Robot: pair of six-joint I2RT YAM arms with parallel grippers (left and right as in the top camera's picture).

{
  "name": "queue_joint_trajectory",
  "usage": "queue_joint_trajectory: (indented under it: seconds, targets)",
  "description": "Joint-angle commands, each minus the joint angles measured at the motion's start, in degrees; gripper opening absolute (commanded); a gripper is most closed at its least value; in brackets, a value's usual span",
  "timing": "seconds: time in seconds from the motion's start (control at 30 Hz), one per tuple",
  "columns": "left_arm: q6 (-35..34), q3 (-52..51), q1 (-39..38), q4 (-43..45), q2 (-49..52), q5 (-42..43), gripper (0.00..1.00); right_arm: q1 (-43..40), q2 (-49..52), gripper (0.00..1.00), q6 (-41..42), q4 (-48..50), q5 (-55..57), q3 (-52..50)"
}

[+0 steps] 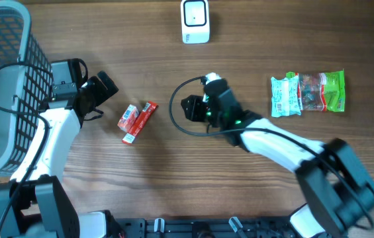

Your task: Scan the item barcode

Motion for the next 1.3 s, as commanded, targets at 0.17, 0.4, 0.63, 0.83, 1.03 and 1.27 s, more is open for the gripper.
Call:
queue_joint_trajectory:
  seconds: [0.17,0.4,0.63,0.83,1.03,1.27]
  targets:
    - [1.11,0.11,0.26,0.13,-0.83,-0.72,1.00,-9.14,-6.10,0.79,-72.59,-22.71,3.82,0.26]
    - [1.11,0.11,0.26,0.13,-0.83,-0.72,1.00,-11.56,0.68,0.83,-82.29,-14.71,-2.21,0.26]
    - [1.11,0.11,0.26,0.13,-0.83,-0.72,1.00,-11.56,6.36,0.81,-80.59,-14.93,-3.54,0.26]
    - [1.11,0.11,0.26,0.13,-0.83,-0.72,1.00,-11.43,4.66,0.70,-68.11,-19.91,-4.26,0.28]
    - [1.11,0.11,0.26,0.13,-0.83,-0.72,1.00,-11.43,-1.79,0.59,-47.54,-27.65,-13.86,0.28]
    - [1.09,0.11,0.26,0.13,-0.83,-0.72,1.00,-11.43,-9.92,0.66,-46.42,-25.64,-7.82,0.74]
